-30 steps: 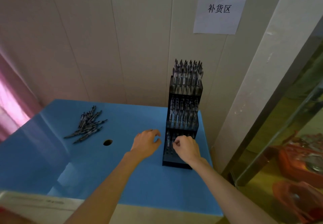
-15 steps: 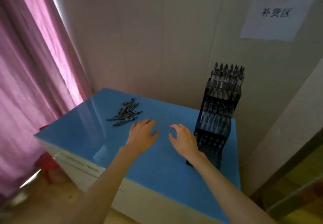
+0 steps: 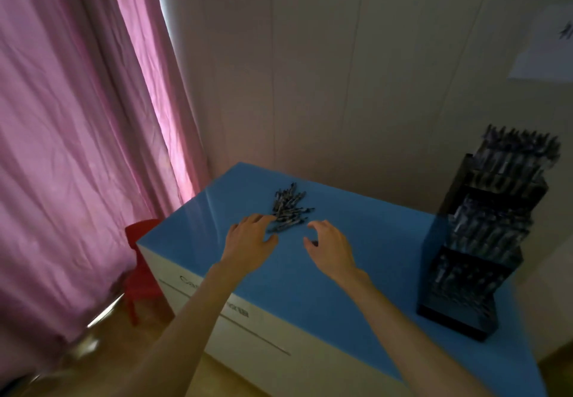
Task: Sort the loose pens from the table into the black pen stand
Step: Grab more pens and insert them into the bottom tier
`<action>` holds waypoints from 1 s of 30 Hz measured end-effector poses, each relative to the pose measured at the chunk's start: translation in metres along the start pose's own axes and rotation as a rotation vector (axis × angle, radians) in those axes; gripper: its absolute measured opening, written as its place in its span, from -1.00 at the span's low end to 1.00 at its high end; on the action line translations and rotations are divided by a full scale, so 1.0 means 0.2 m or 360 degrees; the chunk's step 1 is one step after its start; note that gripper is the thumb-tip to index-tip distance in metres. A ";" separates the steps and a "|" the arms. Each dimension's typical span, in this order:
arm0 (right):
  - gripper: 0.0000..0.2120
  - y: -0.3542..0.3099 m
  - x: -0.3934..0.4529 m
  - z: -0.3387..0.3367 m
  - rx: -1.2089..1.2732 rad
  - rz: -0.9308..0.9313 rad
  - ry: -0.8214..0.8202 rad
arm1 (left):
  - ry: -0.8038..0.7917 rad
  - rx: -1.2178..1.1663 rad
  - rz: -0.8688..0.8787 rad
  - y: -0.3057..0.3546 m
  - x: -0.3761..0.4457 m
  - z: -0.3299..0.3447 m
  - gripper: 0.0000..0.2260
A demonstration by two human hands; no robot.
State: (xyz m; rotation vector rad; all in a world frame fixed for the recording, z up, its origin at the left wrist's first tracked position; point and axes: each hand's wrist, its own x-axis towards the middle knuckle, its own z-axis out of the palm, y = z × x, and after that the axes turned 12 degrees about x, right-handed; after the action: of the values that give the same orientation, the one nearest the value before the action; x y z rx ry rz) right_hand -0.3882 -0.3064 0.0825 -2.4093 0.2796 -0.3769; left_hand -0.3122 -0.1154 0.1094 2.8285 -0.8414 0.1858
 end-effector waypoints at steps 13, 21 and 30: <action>-0.71 -0.39 0.30 0.39 -0.0017 0.0151 0.0217 | -0.0034 -0.0083 0.0114 -0.73 0.22 -0.06 -0.62; -0.69 -0.35 0.55 0.54 -0.0074 0.0293 0.0189 | -0.0103 -0.0155 0.0206 -0.89 0.54 0.05 -0.64; -0.75 -0.22 0.94 0.66 -0.0087 0.0431 0.0180 | -0.0261 -0.0161 0.0192 -0.98 1.02 0.21 -0.69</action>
State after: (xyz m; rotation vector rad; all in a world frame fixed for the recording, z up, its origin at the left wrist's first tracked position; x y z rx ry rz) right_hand -0.1628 -0.2503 0.0512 -2.3652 0.6662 -0.3855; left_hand -0.0318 -0.0701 0.0750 2.7285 -1.0258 -0.0722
